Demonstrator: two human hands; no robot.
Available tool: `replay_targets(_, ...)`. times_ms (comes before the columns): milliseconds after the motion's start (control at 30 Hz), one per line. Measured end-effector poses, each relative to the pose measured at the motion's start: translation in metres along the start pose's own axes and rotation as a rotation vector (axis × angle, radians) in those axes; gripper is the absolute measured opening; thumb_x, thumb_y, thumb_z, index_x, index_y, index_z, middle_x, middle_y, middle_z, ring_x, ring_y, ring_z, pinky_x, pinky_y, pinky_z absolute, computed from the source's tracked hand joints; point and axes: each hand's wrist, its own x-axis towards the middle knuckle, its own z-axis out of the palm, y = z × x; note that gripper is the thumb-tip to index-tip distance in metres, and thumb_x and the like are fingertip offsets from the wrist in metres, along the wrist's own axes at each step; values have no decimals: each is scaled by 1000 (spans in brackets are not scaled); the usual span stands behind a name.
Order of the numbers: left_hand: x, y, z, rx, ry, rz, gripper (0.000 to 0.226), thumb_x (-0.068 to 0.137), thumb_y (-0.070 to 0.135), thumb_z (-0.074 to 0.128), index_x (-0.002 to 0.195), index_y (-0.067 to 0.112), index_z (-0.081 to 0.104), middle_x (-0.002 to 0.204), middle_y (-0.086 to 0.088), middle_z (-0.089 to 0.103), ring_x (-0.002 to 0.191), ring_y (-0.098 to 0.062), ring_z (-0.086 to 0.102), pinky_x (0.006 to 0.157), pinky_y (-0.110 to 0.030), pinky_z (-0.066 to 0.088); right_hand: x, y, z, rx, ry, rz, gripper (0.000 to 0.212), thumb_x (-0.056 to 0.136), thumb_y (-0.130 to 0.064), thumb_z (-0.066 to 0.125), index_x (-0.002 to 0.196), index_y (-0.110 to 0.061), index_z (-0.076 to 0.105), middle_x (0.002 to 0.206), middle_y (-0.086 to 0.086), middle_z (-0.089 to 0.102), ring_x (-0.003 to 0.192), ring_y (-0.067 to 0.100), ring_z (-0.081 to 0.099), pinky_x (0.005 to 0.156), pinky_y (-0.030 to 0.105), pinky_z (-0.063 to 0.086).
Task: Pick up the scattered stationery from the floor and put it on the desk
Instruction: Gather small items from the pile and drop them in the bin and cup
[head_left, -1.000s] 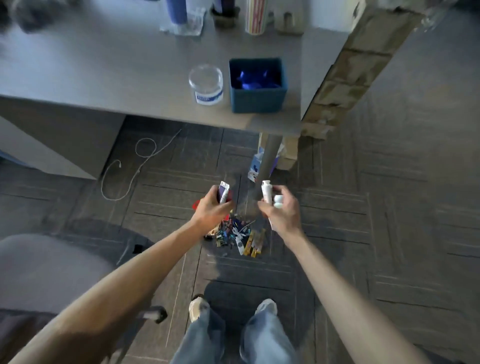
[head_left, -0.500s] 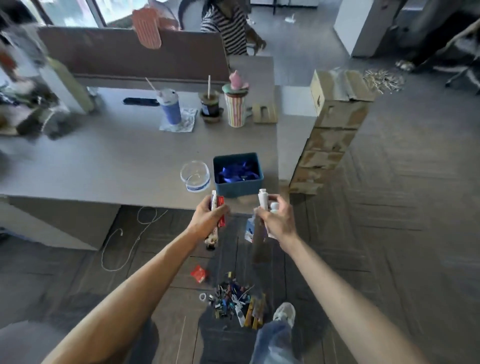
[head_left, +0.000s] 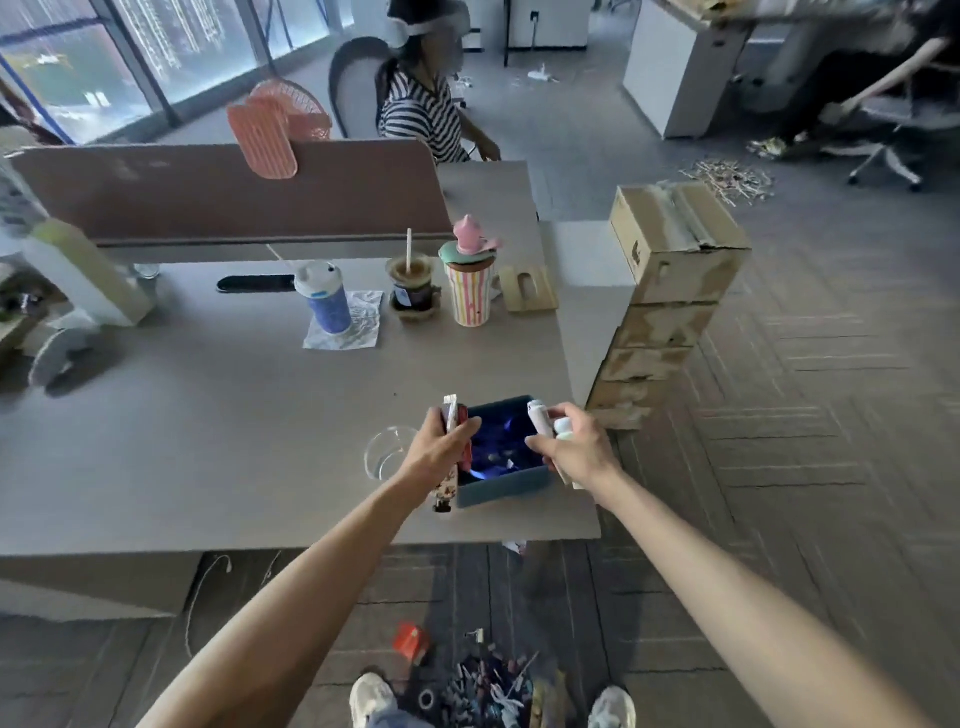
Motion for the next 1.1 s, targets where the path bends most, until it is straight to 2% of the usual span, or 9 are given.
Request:
replay_targets(133, 48, 7, 2, 487, -78, 32, 43, 82, 36, 65, 109, 12, 43, 91, -6, 58, 86, -30, 61, 67, -30, 44, 14, -6, -2, -25, 48, 39, 35, 74, -23, 78, 104, -16, 61, 82, 6, 70, 58, 14, 63, 61, 31, 51)
replay_targets(200, 64, 9, 5, 716, -132, 104, 47, 81, 34, 64, 114, 12, 40, 97, -10, 58, 93, -35, 59, 70, -33, 42, 26, -5, -5, -49, 55, 45, 37, 69, -30, 78, 100, -21, 61, 87, 6, 70, 66, 21, 66, 67, 40, 58)
replay_targets(300, 78, 9, 9, 879, -202, 195, 53, 80, 39, 64, 121, 14, 42, 114, -13, 61, 99, -34, 59, 77, -36, 47, 38, -2, -10, -64, 48, 53, 39, 65, -34, 76, 99, -25, 60, 90, 5, 69, 72, 25, 68, 72, 47, 58)
replay_targets(367, 81, 9, 10, 868, -181, 241, 50, 81, 44, 62, 120, 17, 46, 113, -11, 63, 97, -32, 60, 78, -36, 48, 43, -2, -12, -80, 11, 51, 36, 71, -27, 77, 102, -22, 59, 91, 7, 68, 68, 23, 67, 69, 45, 58)
replay_targets(467, 80, 11, 6, 772, -111, 306, 51, 80, 39, 66, 122, 18, 47, 109, -11, 64, 94, -31, 60, 75, -34, 47, 49, 2, -14, -138, -24, 24, 43, 68, -34, 77, 106, -27, 58, 101, 9, 67, 82, 25, 67, 73, 41, 58)
replay_targets(600, 73, 10, -5, 724, -49, 381, 55, 83, 39, 65, 131, 21, 45, 118, -9, 62, 100, -32, 59, 79, -33, 47, 53, 0, -14, -265, -120, -33, 42, 75, -26, 77, 111, -21, 57, 104, 7, 65, 90, 24, 62, 68, 28, 46)
replay_targets(767, 57, -2, -24, 686, 11, 301, 40, 90, 45, 53, 127, 31, 48, 105, -8, 68, 93, -34, 62, 75, -34, 48, 60, -9, 0, -520, -374, -128, 45, 81, -26, 75, 121, -25, 53, 115, 5, 60, 94, 22, 61, 78, 39, 54)
replay_targets(933, 45, -8, -39, 542, 47, 198, 35, 90, 36, 55, 122, 27, 48, 91, -4, 62, 78, -27, 53, 68, -28, 37, 73, -21, 28, -702, -606, -276, 40, 88, -18, 68, 125, -24, 54, 121, 3, 54, 106, 22, 54, 89, 38, 47)
replay_targets(1100, 42, -13, -53, 536, 36, 109, 26, 90, 31, 55, 102, 10, 44, 82, -7, 56, 73, -30, 49, 61, -33, 33, 79, -13, 44, -723, -819, -165, 46, 89, -30, 61, 133, -36, 52, 132, -7, 53, 120, 17, 52, 101, 34, 43)
